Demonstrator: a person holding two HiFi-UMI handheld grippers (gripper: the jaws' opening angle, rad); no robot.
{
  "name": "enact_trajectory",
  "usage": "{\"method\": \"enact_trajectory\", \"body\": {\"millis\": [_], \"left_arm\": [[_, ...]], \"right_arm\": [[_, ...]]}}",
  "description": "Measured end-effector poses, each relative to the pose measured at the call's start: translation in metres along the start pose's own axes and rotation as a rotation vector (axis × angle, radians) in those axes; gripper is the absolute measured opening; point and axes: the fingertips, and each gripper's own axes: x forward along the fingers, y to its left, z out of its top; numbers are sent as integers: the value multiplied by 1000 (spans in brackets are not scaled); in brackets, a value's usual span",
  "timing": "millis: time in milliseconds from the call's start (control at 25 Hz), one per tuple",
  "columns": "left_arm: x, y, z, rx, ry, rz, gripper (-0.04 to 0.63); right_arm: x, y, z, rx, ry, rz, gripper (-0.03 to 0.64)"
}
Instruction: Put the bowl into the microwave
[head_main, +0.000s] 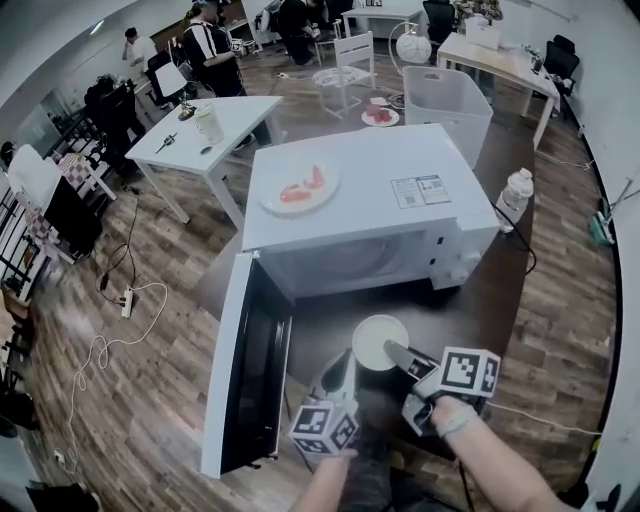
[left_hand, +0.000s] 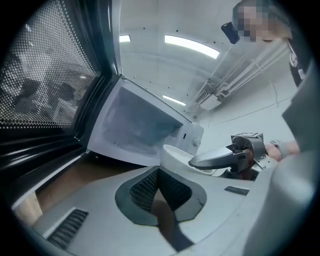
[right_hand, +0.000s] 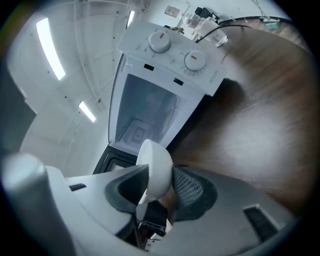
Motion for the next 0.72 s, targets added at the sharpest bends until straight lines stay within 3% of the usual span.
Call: {"method": "enact_trajectory", "body": {"millis": [440,720], "left_arm": [[40,32,9,-14,-7,32,0],[54,44,16,4,-6,45,0]], "right_arm": [[48,15,41,28,-51,50,152],[68,16,70,16,-82,17,153]]}}
